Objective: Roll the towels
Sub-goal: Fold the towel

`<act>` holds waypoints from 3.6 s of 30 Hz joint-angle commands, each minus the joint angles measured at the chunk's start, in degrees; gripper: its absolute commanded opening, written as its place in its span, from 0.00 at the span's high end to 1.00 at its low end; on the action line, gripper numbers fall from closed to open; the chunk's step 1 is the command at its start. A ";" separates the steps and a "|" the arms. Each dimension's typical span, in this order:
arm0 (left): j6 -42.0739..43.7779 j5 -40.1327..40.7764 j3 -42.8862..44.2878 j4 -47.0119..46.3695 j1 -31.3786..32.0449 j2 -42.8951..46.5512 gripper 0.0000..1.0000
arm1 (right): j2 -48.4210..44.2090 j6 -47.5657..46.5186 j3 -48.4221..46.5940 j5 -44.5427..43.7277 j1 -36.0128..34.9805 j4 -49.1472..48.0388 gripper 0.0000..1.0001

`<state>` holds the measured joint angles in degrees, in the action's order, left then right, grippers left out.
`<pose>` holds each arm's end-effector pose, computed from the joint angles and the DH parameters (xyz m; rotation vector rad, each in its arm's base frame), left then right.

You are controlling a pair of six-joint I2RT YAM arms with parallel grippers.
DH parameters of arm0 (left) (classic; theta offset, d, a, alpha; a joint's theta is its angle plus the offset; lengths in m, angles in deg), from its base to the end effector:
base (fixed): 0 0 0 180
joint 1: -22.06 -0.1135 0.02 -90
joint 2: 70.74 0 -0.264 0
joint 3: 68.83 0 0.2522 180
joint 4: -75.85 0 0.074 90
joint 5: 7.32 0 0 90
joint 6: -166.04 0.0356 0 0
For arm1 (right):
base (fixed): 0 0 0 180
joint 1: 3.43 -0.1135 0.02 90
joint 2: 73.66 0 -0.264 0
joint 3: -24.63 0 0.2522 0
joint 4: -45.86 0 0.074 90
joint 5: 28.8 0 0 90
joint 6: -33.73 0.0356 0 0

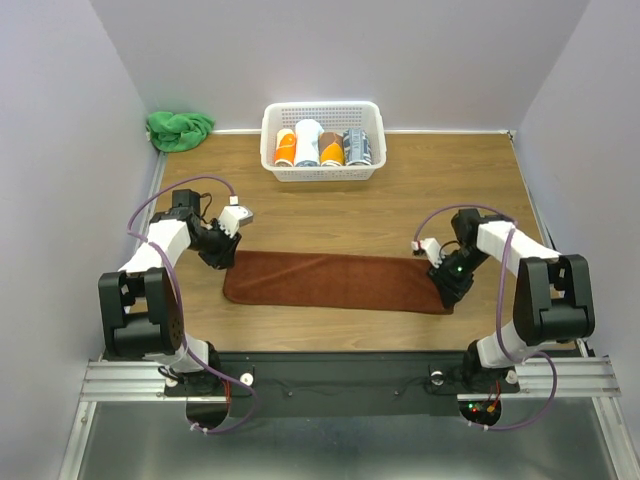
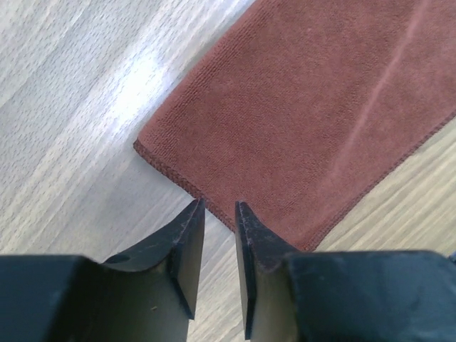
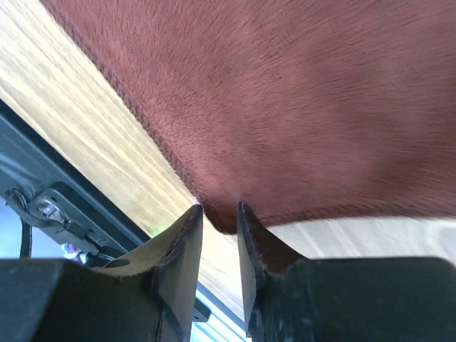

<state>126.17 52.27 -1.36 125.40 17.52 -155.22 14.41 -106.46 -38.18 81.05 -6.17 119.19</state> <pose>0.2780 0.0040 0.2064 1.1065 2.2664 -0.3681 0.2223 0.0227 0.1635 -1.3375 2.7777 0.5870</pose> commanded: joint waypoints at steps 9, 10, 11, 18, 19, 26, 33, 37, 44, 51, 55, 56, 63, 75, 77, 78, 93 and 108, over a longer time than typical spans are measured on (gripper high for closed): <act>-11.71 4.93 -0.19 -7.74 0.40 -1.82 0.58 | 1.48 5.37 -9.74 5.37 -0.33 -0.24 0.66; -12.50 4.58 0.16 -8.10 0.40 -2.52 0.57 | 2.36 5.63 -9.48 5.45 -0.33 -0.77 0.66; -13.12 4.05 0.51 -8.11 0.40 -3.05 0.55 | 2.63 5.89 -9.30 5.37 -0.33 -1.29 0.65; -14.97 1.59 2.36 -8.28 0.40 -6.83 0.53 | 4.83 8.27 -6.14 3.00 -0.95 -5.51 0.64; -14.97 1.32 2.53 -8.19 0.40 -7.27 0.53 | 5.00 8.36 -5.96 2.65 -0.95 -6.21 0.64; -15.41 -0.17 2.80 -8.37 0.40 -7.53 0.76 | 6.41 8.80 -4.20 0.10 -1.12 -8.07 0.64; -15.85 0.97 3.68 -8.37 0.40 -6.74 0.95 | 7.02 8.54 -3.50 -1.92 -1.21 -9.03 0.65; -15.94 1.93 4.20 -8.37 0.14 -5.52 1.00 | 7.37 8.80 -2.71 -3.77 -1.21 -10.35 0.65; -15.41 2.64 5.35 -8.19 -0.65 -4.72 1.00 | 9.49 9.50 -1.83 -7.37 -1.30 -12.20 0.66; -14.89 3.69 4.47 -9.25 -2.58 -5.77 1.00 | 9.57 9.50 -1.65 -7.38 -1.21 -12.20 0.66; -15.15 3.78 3.60 -10.91 -2.76 -7.18 1.00 | 9.40 9.68 -2.01 -7.20 -1.30 -12.20 0.66; -15.24 3.70 3.50 -11.18 -2.76 -7.27 0.96 | 9.22 9.68 -2.18 -7.11 -1.30 -12.02 0.66; -16.11 3.17 6.48 -11.10 -2.76 -7.63 0.68 | 7.12 9.76 -6.21 -1.86 -1.39 -8.51 0.64; -13.92 -0.34 6.41 -6.88 -0.83 -0.86 0.65 | 2.63 13.72 -18.88 5.72 -1.30 -4.29 0.64; -14.27 -0.88 4.48 -6.44 0.31 -0.33 0.66 | 5.51 15.03 -20.81 5.46 -1.30 -5.43 0.65; -14.53 -0.88 3.69 -6.44 1.19 -0.33 0.67 | 6.75 15.30 -21.42 5.28 -1.30 -5.52 0.65; -24.46 8.61 2.89 -10.56 6.47 -7.62 0.83 | 17.83 16.26 -18.61 -5.88 -1.30 -15.36 0.72; -31.67 11.26 9.83 -14.26 6.47 -12.11 0.73 | 22.07 22.25 -35.32 -10.89 -0.07 -18.09 0.50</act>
<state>96.58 63.63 5.51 111.13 23.95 -168.38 39.31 -86.59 -70.93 72.35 -7.24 105.27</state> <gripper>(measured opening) 0.216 0.408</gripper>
